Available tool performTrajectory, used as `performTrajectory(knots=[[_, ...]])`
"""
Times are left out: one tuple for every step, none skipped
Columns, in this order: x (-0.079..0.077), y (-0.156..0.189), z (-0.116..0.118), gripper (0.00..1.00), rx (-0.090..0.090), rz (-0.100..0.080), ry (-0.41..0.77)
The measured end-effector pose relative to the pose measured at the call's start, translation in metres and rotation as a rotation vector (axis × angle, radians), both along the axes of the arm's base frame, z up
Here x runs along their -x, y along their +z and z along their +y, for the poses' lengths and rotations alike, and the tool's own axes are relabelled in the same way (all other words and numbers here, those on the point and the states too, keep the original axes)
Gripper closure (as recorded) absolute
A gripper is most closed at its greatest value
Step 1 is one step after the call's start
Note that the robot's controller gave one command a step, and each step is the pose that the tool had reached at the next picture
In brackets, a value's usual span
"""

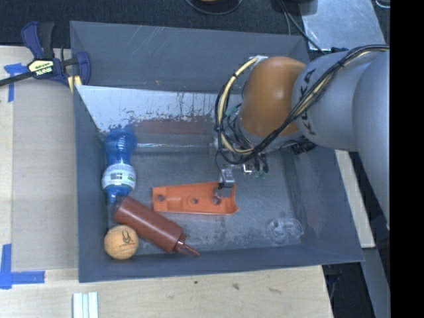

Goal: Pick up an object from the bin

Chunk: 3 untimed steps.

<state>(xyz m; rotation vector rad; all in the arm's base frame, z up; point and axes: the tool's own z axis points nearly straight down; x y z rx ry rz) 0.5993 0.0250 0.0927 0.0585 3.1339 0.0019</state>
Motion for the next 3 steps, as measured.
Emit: performTrajectory(knots=[[0.063,-0.005,0.027,1.00,0.003,0.001,0.265],[0.063,-0.005,0.027,1.00,0.003,0.001,0.265],[0.064,-0.018,-0.021,1.00,0.005,-0.001,0.750]])
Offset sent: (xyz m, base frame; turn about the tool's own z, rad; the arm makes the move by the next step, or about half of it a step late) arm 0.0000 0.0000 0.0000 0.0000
